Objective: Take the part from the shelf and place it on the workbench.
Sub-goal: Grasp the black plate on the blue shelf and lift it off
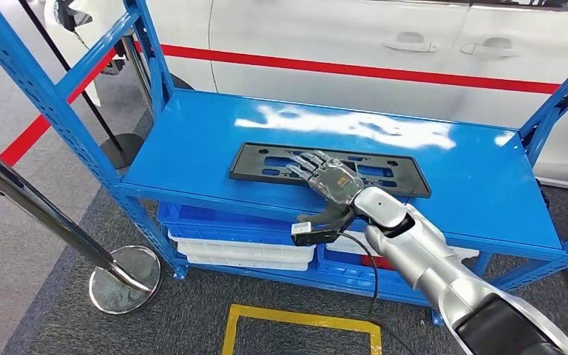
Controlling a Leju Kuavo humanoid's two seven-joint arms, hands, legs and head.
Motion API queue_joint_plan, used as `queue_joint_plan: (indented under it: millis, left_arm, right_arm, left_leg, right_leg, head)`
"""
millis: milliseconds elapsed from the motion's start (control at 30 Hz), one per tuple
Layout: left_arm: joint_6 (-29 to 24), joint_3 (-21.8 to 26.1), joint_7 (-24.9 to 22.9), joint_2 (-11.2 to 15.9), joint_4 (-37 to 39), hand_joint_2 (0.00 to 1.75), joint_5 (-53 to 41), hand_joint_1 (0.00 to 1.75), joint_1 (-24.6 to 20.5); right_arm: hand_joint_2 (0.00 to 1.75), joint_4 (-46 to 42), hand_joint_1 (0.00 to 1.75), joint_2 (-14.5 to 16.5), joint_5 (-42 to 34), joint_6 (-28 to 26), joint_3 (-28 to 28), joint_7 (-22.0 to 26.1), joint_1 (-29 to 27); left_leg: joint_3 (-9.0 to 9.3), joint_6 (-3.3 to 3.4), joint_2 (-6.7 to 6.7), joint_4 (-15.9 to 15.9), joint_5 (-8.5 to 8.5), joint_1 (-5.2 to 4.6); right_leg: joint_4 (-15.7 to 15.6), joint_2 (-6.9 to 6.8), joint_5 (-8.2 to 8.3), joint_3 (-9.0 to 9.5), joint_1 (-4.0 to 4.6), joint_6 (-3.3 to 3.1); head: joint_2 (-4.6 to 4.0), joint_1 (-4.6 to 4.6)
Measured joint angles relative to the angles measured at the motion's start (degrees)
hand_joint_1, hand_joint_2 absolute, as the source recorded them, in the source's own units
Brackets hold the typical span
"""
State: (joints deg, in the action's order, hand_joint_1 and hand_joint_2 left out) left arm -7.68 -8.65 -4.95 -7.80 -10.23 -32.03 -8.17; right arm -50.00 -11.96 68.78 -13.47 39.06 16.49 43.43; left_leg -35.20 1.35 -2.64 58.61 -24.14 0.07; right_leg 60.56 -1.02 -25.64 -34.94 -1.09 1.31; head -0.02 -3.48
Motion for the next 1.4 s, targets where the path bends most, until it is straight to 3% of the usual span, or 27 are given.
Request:
queue_joint_plan:
  millis: [67, 167, 267, 300, 333, 367, 400, 467, 500, 567, 667, 733, 800, 833, 867, 900, 967, 1033, 1133, 1200, 1300, 1333, 1367, 1400]
  left_arm:
    - [0.2, 0.0, 0.0, 0.0, 0.0, 0.0, -0.3, 0.0, 0.0]
    - [0.6, 0.0, 0.0, 0.0, 0.0, 0.0, -0.6, 0.0, -0.2]
    - [0.8, 0.0, -0.1, -0.1, 0.0, 0.0, -0.8, 0.0, -0.4]
    - [0.8, 0.0, -0.1, -0.1, 0.0, 0.0, -0.8, 0.0, -0.4]
    - [0.8, 0.0, -0.1, -0.1, 0.0, 0.0, -0.8, 0.0, -0.3]
    - [0.8, 0.0, -0.1, -0.1, 0.0, 0.0, -0.8, 0.0, -0.2]
    - [0.8, 0.0, -0.1, -0.1, 0.0, 0.0, -0.8, 0.0, -0.2]
    - [0.7, 0.0, 0.0, -0.2, 0.0, 0.0, -0.9, 0.0, -0.2]
    - [0.7, 0.0, 0.0, -0.2, 0.0, 0.0, -0.9, 0.0, -0.2]
    - [0.7, 0.0, 0.0, -0.2, 0.0, 0.0, -0.9, 0.0, -0.2]
    - [0.7, 0.0, 0.0, -0.4, 0.0, 0.0, -1.0, 0.0, -0.2]
    - [0.6, 0.0, 0.0, -0.5, 0.0, 0.0, -1.1, 0.0, -0.5]
    - [0.6, 0.1, -0.1, -0.5, 0.0, 0.0, -1.3, 0.0, -0.6]
    - [0.6, 0.1, -0.1, -0.5, 0.0, 0.0, -1.4, 0.0, -0.5]
    - [0.6, 0.1, -0.2, -0.5, 0.0, 0.0, -1.5, 0.0, -0.5]
    - [0.6, 0.1, -0.2, -0.5, 0.0, 0.0, -1.5, 0.0, -0.4]
    - [0.5, 0.1, -0.3, -0.5, 0.0, 0.0, -1.5, 0.0, -0.5]
    - [0.5, 0.1, -0.3, -0.5, 0.0, 0.0, -1.5, 0.0, -0.5]
    - [0.4, 0.1, -0.4, -0.5, 0.0, 0.0, -1.5, 0.0, -0.4]
    - [0.4, 0.1, -0.4, -0.5, 0.0, 0.0, -1.5, 0.0, -0.4]
    - [0.4, 0.1, -0.4, -0.5, 0.0, 0.0, -1.6, 0.0, -0.4]
    - [0.4, 0.1, -0.4, -0.5, 0.0, 0.0, -1.7, 0.0, -0.3]
    - [0.4, 0.1, -0.5, -0.5, 0.0, 0.0, -1.7, 0.0, -0.2]
    - [0.5, 0.1, -0.5, -0.5, 0.0, 0.0, -1.7, 0.0, -0.2]
  right_arm:
    - [0.0, 2.4, 0.0, 0.1, -0.5, 0.5, -0.1, -0.3, 1.9]
    - [0.0, 5.8, 0.0, 0.1, -1.1, 1.7, -0.3, -1.3, 4.0]
    - [0.0, 8.8, 0.0, -0.4, -2.0, 2.0, -0.8, -1.8, 5.6]
    - [0.44, 9.7, 0.0, -0.5, -2.4, 1.9, -1.0, -1.9, 5.8]
    - [0.87, 10.5, 0.0, -0.7, -2.8, 1.7, -1.3, -1.9, 6.0]
    - [1.31, 11.3, 0.0, -0.7, -3.1, 1.6, -1.6, -2.0, 6.2]
    - [1.75, 11.9, 0.0, -0.7, -3.0, 1.5, -1.9, -2.1, 6.5]
    - [1.75, 13.0, 0.0, -0.7, -2.2, 1.7, -2.1, -2.7, 7.3]
    - [1.75, 13.5, 0.0, -0.7, -1.5, 1.9, -2.1, -3.1, 7.8]
    - [1.75, 14.8, 0.0, -0.7, 0.3, 2.4, -2.0, -3.9, 8.4]
    - [1.75, 16.3, 0.0, -0.5, 2.6, 2.6, -1.6, -5.1, 8.5]
    - [1.75, 17.5, 0.0, 0.2, 3.9, 2.7, -1.4, -5.8, 8.5]
    - [1.75, 19.0, 0.0, 1.3, 5.6, 2.9, -1.1, -7.0, 8.2]
    - [1.75, 19.7, 0.0, 1.9, 6.5, 2.9, -0.8, -7.6, 8.0]
    - [1.75, 20.1, 0.0, 2.4, 7.2, 2.8, -0.5, -8.2, 8.0]
    - [1.75, 20.5, 0.0, 3.0, 7.7, 2.8, -0.3, -8.6, 8.1]
    - [1.75, 21.0, 0.0, 4.0, 8.1, 2.7, -0.1, -9.0, 8.5]
    - [1.75, 21.5, 0.0, 5.3, 8.3, 2.7, 0.0, -9.1, 8.9]
    - [1.75, 22.1, 0.0, 6.8, 9.2, 2.7, 0.2, -9.9, 9.3]
    - [1.75, 22.5, 0.0, 7.1, 10.5, 2.7, 0.6, -11.1, 9.6]
    - [1.75, 23.0, 0.0, 7.0, 11.8, 2.7, 1.5, -12.6, 9.8]
    - [1.75, 23.2, 0.02, 6.9, 12.0, 2.8, 1.6, -12.8, 9.8]
    - [1.75, 23.4, 0.39, 6.9, 12.2, 2.8, 1.8, -12.9, 9.8]
    - [1.75, 23.5, 0.82, 6.8, 12.3, 2.8, 1.9, -13.0, 9.8]
  left_leg:
    - [-0.29, -0.61, -0.04, 0.0, 0.04, -0.12]
    - [-0.8, -1.67, 0.38, 1.2, -0.89, -0.02]
    - [-5.29, -2.52, 1.43, 10.8, -5.77, 0.06]
    - [-7.08, -2.64, 1.56, 14.2, -7.01, 0.08]
    - [-8.14, -2.7, 1.61, 16.0, -7.23, 0.09]
    - [-8.15, -2.68, 1.62, 15.6, -6.34, 0.09]
    - [-7.04, -2.56, 1.62, 13.0, -4.57, 0.09]
    - [-3.28, -2.0, 1.41, 4.8, -0.79, -0.02]
    - [-1.98, -1.63, 1.3, 1.9, 0.27, -0.12]
    - [-1.27, -0.89, 1.11, 0.0, 0.6, -0.42]
    - [-0.63, 0.17, 1.08, -0.8, 1.02, -0.05]
    - [-0.15, 0.63, 1.05, -1.3, 1.31, 0.24]
    - [-0.14, 0.76, 1.05, -1.3, 1.31, 0.22]
    - [-0.12, 0.77, 1.05, -1.3, 1.26, 0.21]
    - [-0.06, 0.74, 1.05, -1.2, 1.19, 0.21]
    - [0.05, 0.66, 1.06, -1.1, 1.09, 0.22]
    - [0.31, 0.33, 1.11, -0.9, 0.78, 0.21]
    - [0.24, -0.22, 1.26, -0.6, 0.51, 0.01]
    - [0.18, -1.18, 1.55, -0.6, 0.4, -0.13]
    - [-0.41, -1.76, 1.68, 1.3, -1.05, -0.09]
    - [-4.86, -2.51, 1.76, 11.3, -6.49, 0.1]
    - [-6.21, -2.65, 1.77, 14.3, -7.53, 0.15]
    - [-6.65, -2.72, 1.79, 15.4, -7.5, 0.18]
    - [-6.03, -2.72, 1.8, 14.3, -6.47, 0.22]
  right_leg:
    - [-1.4, 0.0, -0.16, 0.53, 0.34, -0.4]
    - [-2.0, -0.34, 0.08, 0.78, 0.09, -1.37]
    - [-2.2, -1.06, 0.12, 0.94, 0.13, -2.09]
    - [-2.2, -1.26, 0.08, 0.94, 0.23, -2.17]
    - [-2.2, -1.4, 0.04, 0.95, 0.3, -2.19]
    - [-2.1, -1.51, -0.01, 0.96, 0.35, -2.17]
    - [-2.1, -1.56, -0.08, 1.0, 0.38, -2.1]
    - [-2.0, -1.56, -0.28, 1.12, 0.51, -1.8]
    - [-1.9, -1.53, -0.36, 1.17, 0.59, -1.56]
    - [-2.0, -1.54, -0.43, 1.25, 0.76, -0.98]
    - [-1.6, -1.33, -1.04, 1.3, 0.64, -0.09]
    - [2.7, -0.47, -3.63, -0.59, 0.38, 0.3]
    - [10.6, 0.22, -6.9, -4.36, 0.21, 0.61]
    - [13.3, 0.34, -7.47, -5.78, 0.13, 0.73]
    - [13.9, 0.36, -6.92, -6.22, 0.08, 0.78]
    - [12.1, 0.34, -5.28, -5.45, 0.02, 0.77]
    - [4.3, -0.1, -1.33, -1.73, -0.04, 0.49]
    - [-1.2, -0.57, 0.21, 0.79, 0.24, -0.05]
    - [-2.2, -0.35, 0.13, 1.16, 0.47, -0.96]
    - [-2.6, -0.5, 0.35, 1.46, 0.3, -1.67]
    - [-2.7, -0.86, 0.41, 1.55, 0.31, -2.23]
    - [-2.7, -0.9, 0.41, 1.54, 0.35, -2.26]
    - [-2.7, -0.89, 0.41, 1.56, 0.36, -2.27]
    - [-2.7, -0.86, 0.41, 1.61, 0.36, -2.24]
  head:
    - [0.0, -0.01]
    - [0.0, -0.01]
    - [0.0, -0.02]
    - [0.0, -0.02]
    - [0.0, -0.02]
    - [0.0, -0.02]
    - [0.0, -0.02]
    - [0.0, -0.02]
    - [0.0, -0.02]
    - [0.0, -0.01]
    - [0.0, -0.02]
    - [0.0, -0.01]
    - [0.0, 0.01]
    - [0.0, 0.01]
    - [0.0, 0.01]
    - [0.0, 0.01]
    - [0.0, 0.01]
    - [0.0, 0.0]
    - [0.0, 0.0]
    - [0.0, 0.0]
    - [0.0, -0.01]
    - [0.0, -0.01]
    - [0.0, -0.01]
    - [0.0, -0.01]
